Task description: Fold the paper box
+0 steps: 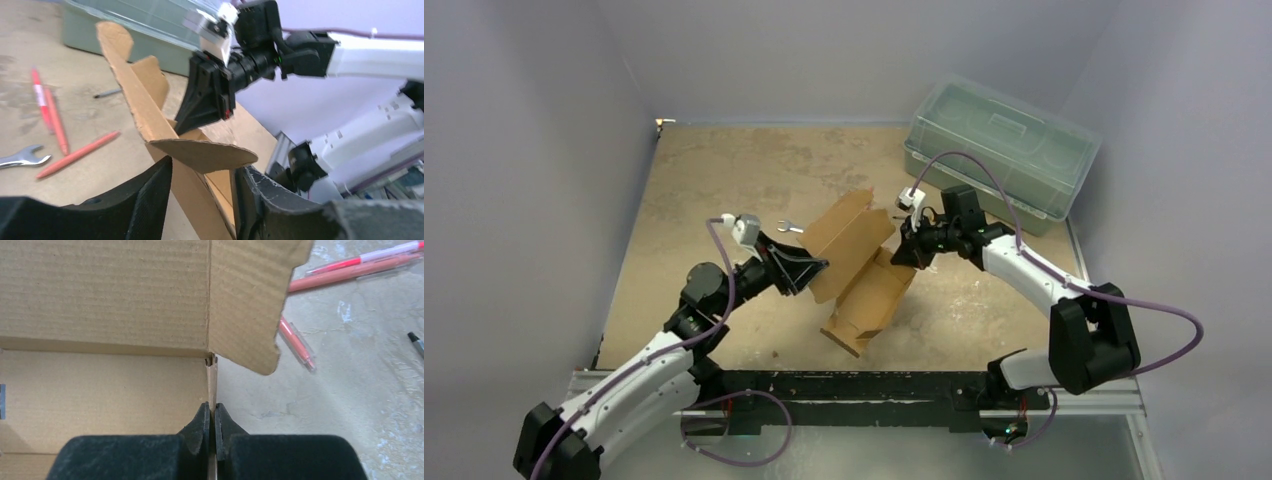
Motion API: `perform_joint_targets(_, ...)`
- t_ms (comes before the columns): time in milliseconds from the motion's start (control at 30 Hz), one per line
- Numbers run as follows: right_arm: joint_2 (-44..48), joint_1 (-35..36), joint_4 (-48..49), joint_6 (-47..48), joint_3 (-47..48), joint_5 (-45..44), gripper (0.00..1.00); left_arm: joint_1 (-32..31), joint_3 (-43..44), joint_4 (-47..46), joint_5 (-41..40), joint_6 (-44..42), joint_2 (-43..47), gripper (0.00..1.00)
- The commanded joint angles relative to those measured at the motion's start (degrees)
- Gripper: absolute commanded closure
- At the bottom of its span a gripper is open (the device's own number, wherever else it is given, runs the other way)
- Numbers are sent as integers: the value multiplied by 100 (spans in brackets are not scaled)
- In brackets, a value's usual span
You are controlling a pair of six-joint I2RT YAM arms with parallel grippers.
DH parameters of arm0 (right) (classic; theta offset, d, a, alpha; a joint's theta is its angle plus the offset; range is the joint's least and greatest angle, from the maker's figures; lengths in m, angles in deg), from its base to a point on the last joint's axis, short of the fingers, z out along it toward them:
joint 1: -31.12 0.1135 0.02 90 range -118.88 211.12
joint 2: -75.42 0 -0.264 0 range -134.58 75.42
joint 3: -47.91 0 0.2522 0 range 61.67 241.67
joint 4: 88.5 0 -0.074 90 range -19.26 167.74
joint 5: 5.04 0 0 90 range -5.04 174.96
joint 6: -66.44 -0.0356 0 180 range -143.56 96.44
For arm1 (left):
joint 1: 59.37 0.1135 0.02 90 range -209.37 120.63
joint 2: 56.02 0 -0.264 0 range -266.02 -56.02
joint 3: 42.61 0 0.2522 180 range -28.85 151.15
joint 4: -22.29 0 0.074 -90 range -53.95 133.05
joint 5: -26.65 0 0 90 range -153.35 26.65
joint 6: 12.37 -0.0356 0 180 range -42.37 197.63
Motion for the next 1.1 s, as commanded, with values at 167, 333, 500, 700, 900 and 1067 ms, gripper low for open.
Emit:
perform_joint_targets(167, 255, -13, 682, -658, 32, -1292, 100, 20, 741, 3738, -2423, 601, 1611, 50)
perform_joint_targets(333, 236, -10, 926, -1008, -69, -1856, 100, 22, 444, 3906, -1850, 931, 1912, 72)
perform_joint_targets(500, 42, -3, 901, -1071, -57, -2042, 100, 11, 54, 3203, -1163, 1011, 1358, 86)
perform_joint_targets(700, 0, 12, 900, -1072, -65, -2042, 100, 3, -416, 2085, -1238, 953, 595, 87)
perform_joint_targets(900, -70, 48, 879, -1059, -49, -2034, 100, 3, -822, 723, -1094, 1141, 69, 86)
perform_joint_targets(1067, -83, 91, 874, -1037, -48, -2062, 100, 7, -1171, 23, -1078, 1238, 68, 83)
